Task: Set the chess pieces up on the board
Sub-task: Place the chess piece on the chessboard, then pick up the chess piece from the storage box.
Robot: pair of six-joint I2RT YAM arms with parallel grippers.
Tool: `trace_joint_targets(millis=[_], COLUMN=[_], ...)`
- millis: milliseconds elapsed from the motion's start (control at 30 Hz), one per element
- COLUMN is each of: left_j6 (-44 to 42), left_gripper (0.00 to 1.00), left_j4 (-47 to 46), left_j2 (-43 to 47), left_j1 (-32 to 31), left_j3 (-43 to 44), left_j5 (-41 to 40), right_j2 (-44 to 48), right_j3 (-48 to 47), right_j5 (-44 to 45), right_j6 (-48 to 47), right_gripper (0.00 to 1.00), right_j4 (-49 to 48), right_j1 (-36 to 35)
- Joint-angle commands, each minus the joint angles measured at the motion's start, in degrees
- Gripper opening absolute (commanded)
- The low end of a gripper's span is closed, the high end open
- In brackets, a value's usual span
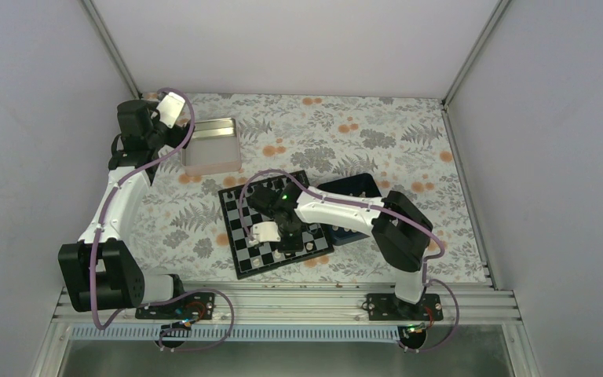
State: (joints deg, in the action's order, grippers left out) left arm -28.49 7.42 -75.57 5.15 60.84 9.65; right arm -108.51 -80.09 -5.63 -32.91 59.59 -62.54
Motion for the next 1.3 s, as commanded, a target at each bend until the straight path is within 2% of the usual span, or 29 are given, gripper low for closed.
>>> trace_joint_targets(millis=[0, 133, 433, 733, 867, 1000, 1133, 1267], left_j6=[0.1, 0.1, 0.11, 0.1, 0.13, 0.23, 0.27, 0.28], left_gripper=[1.0, 1.0, 1.0, 1.0, 1.0, 1.0, 1.0, 1.0], left_j4=[-0.83, -0.83, -0.86, -0.79, -0.96, -1.04, -1.0, -1.05], left_j2=[0.46, 0.52, 0.32, 0.43, 0.51, 0.15, 0.35, 0.51], left_j1=[0.39, 0.37, 0.39, 0.4, 0.46, 0.48, 0.4, 0.48], left_j3=[-0.11, -0.11, -0.04, -0.02, -0.15, 0.1, 0.2, 0.04], left_j5=[0.81, 0.82, 0.8, 0.66, 0.56, 0.7, 0.64, 0.52], right_j2=[-0.79, -0.16, 3.41, 7.1, 11.73, 16.48, 16.93, 14.63], right_j3=[1.14, 1.19, 0.46, -1.61, -2.87, -1.42, 1.82, 4.28], right_j5=[0.79, 0.97, 1.73, 3.19, 5.0, 5.67, 5.31, 4.64], right_j6=[0.5, 0.47, 0.83, 0.9, 0.68, -2.01, -5.42, -7.51], right_gripper=[0.08, 0.12, 0.37, 0.42, 0.46, 0.5, 0.51, 0.53], right_j4=[-0.51, -0.14, 1.66, 3.82, 4.7, 3.83, 0.3, -3.82], right_j1=[0.32, 0.32, 1.47, 4.45, 10.95, 21.68, 32.16, 39.78])
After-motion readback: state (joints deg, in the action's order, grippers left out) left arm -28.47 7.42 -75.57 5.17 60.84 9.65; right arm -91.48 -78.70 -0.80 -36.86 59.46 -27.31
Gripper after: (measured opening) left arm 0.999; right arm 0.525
